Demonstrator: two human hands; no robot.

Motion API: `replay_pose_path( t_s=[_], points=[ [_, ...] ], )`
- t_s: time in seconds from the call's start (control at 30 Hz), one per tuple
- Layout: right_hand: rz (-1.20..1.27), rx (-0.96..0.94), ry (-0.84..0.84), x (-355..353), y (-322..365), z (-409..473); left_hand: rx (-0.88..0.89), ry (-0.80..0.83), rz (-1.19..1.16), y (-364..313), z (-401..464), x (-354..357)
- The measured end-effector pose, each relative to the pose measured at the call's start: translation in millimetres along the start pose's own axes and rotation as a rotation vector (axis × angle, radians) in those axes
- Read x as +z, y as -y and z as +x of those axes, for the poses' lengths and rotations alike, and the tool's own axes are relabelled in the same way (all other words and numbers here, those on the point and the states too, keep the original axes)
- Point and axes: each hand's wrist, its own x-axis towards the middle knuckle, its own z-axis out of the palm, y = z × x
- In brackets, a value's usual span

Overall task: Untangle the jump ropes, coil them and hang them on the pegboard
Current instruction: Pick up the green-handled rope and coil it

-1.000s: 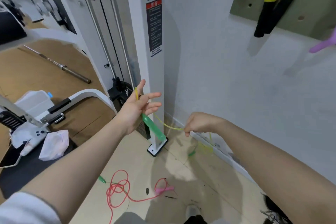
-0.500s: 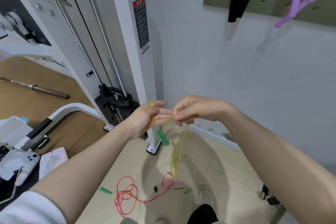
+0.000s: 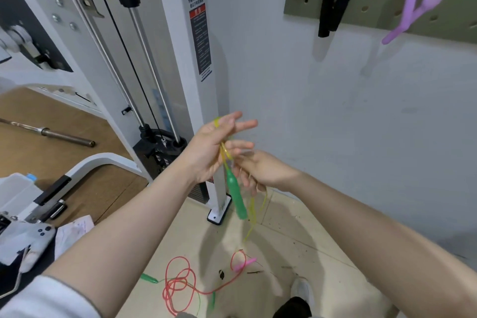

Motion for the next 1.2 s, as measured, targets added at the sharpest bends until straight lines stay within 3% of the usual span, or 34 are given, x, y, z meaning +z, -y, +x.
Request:
replay_pose_path(
  t_s=[0.13,0.23,0.3,0.4,0.47,0.53,0.7,0.83,0.93,1.07,1.2],
  points=[
    [-0.172,0.111,0.306,-13,5,-16,0.006,-0.212,0.077,7,26,-21],
    [-0.247,-0.052,0.336,-43,22,-31,-0.060,-0.260,0.234,13,35,-22],
    [-0.181,-0.211,0.211,-64,29,-33,-0.126,-0.213,0.340,13,36,-6],
    [0.050,-0.357,-0.112,-91,23,-21,-0.247,-0.031,0.524,5,42,25],
    [0.169,-0.368,-0.329,-104,13,-8,-0.256,0.120,0.542,0,49,42],
    [0.260,-0.327,-0.436,-115,3,1,-0.229,0.202,0.453,-4,54,55],
    [0.261,-0.162,-0.193,-119,-24,6,-0.018,0.228,0.291,-7,67,65],
    [0.072,-0.004,0.000,-117,-34,-1,0.042,0.104,0.096,-9,78,61],
    [-0.077,0.064,0.176,-116,-32,-7,0.068,-0.082,-0.081,-7,93,57],
    [0.015,-0.132,0.357,-127,-19,-12,0.097,-0.287,0.197,2,105,47],
    [0.217,-0.332,0.305,-147,-16,-8,0.034,-0.153,0.371,-1,94,49]
  ],
)
